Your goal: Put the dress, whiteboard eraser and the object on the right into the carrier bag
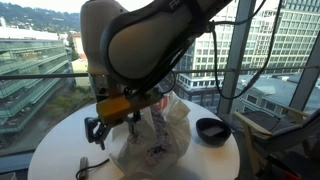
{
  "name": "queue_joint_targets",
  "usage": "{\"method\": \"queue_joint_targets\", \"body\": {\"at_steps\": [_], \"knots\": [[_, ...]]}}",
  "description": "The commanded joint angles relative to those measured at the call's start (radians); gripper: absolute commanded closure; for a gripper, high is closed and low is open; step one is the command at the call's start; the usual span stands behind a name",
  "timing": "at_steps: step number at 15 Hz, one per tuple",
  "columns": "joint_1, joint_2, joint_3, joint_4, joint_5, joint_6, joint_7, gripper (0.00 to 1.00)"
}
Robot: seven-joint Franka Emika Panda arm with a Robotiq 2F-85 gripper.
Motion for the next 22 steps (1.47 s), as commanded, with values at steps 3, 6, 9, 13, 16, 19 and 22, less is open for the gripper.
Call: {"method": "queue_joint_targets", "body": {"at_steps": [3, 6, 9, 13, 16, 19, 22], "knots": [[0.136, 0.230, -0.157, 0.267, -0.074, -0.067, 0.310, 0.00], [0.181, 0.322, -0.196, 0.386, -0.035, -0.107, 0.405, 0.00], [0.213, 0.392, -0.206, 0.492, -0.007, -0.141, 0.445, 0.00], [0.241, 0.471, -0.204, 0.605, 0.021, -0.119, 0.423, 0.00], [0.258, 0.525, -0.217, 0.661, 0.023, -0.088, 0.404, 0.00], [0.261, 0.587, -0.230, 0.720, 0.027, -0.071, 0.384, 0.00], [0.256, 0.652, -0.241, 0.783, 0.046, -0.059, 0.364, 0.00]]}}
